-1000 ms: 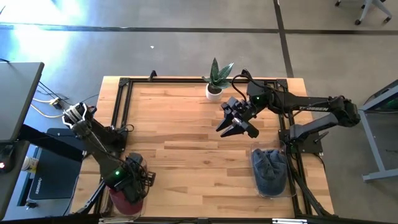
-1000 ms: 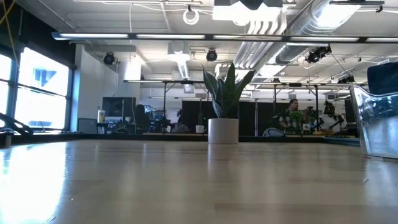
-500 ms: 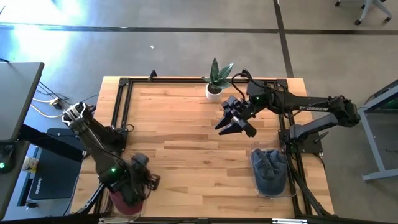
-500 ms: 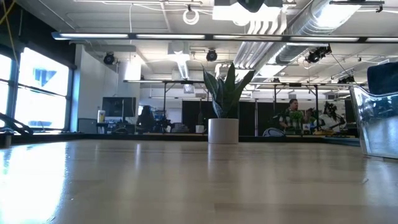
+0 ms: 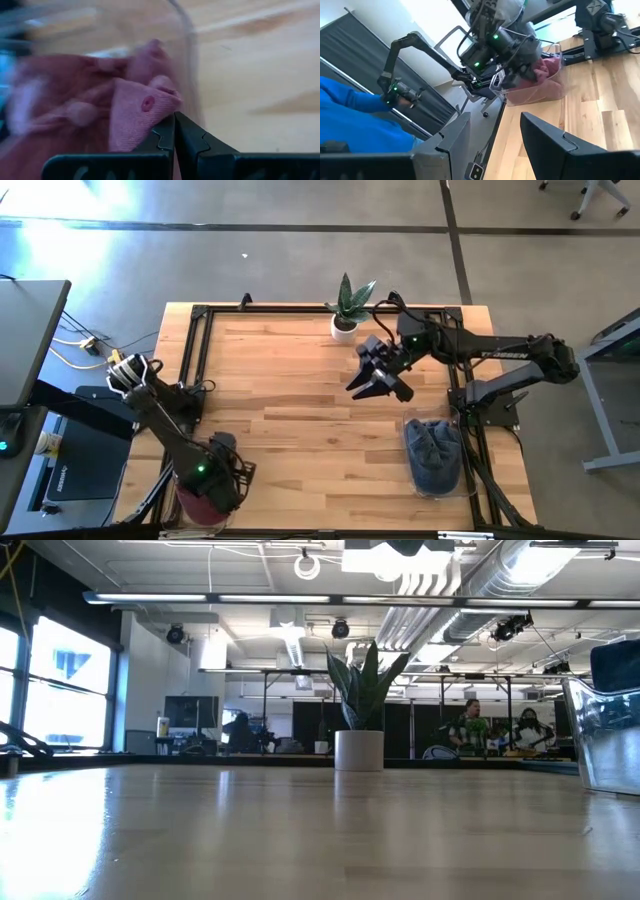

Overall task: Pick & Place hat
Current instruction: Put the red cap into the left transparent bin

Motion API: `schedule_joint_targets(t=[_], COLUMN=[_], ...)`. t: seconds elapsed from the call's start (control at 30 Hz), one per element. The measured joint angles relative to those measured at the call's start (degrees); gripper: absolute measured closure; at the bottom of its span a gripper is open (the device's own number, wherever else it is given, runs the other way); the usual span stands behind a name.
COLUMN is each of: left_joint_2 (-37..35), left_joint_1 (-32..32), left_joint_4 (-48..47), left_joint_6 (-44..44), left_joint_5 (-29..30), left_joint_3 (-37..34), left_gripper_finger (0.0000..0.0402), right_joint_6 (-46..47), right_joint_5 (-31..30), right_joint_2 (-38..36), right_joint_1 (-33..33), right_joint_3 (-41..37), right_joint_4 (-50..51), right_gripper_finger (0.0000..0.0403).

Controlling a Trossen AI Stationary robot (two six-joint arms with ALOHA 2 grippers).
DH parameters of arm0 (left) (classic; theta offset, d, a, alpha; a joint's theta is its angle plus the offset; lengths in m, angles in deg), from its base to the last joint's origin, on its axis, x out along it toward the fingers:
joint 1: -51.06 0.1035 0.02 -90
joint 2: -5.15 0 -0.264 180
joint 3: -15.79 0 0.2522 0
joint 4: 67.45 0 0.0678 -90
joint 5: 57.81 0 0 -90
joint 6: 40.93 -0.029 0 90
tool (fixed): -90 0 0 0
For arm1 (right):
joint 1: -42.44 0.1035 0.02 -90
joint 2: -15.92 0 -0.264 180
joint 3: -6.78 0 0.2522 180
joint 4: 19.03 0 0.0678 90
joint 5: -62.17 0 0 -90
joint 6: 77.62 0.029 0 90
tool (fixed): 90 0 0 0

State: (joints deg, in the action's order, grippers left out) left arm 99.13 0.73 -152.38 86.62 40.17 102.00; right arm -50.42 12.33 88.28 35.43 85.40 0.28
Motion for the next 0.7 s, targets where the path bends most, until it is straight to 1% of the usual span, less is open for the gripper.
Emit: schedule_joint_targets(t=[0.07, 0.13, 0.27, 0.33, 0.43, 0.53, 0.63, 0.7], left_joint_2=[0.4, 1.6, 3.0, 2.9, 0.8, -1.7, -4.2, -5.4], left_joint_1=[0.0, 0.1, 0.1, 0.1, 0.1, 0.1, 0.0, 0.0], left_joint_4=[-2.9, -3.6, -2.8, -1.6, -3.7, -8.0, -10.2, -10.7], left_joint_6=[0.2, 0.2, 0.2, 0.1, 0.3, 0.4, 0.5, 0.5], left_joint_5=[-0.8, -0.4, 3.1, 4.9, 5.4, 3.0, -0.8, -4.7], left_joint_3=[0.0, 0.0, 0.0, 0.1, 2.6, 6.6, 10.3, 11.2], left_gripper_finger=[0.0401, 0.0401, 0.0401, 0.0401, 0.0401, 0.0401, 0.0401, 0.0401], right_joint_6=[-0.1, -0.2, -0.2, -0.3, -0.5, -0.7, -1.7, -2.4], right_joint_5=[-0.1, -0.1, -0.1, -0.2, -0.2, -0.2, -0.2, -0.2], right_joint_2=[0.0, 0.0, 0.0, 0.0, 0.0, 0.0, 0.0, 0.0], right_joint_1=[0.5, 0.9, 1.1, 1.1, 1.1, 1.1, 1.1, 1.1], right_joint_3=[0.0, 0.0, 0.0, 0.0, 0.0, 0.0, 0.0, 0.0], right_joint_4=[0.0, 0.1, 0.2, 0.2, 0.2, 0.2, 0.0, 0.0], right_gripper_finger=[0.0236, 0.0236, 0.0236, 0.0236, 0.0236, 0.0236, 0.0236, 0.0236])
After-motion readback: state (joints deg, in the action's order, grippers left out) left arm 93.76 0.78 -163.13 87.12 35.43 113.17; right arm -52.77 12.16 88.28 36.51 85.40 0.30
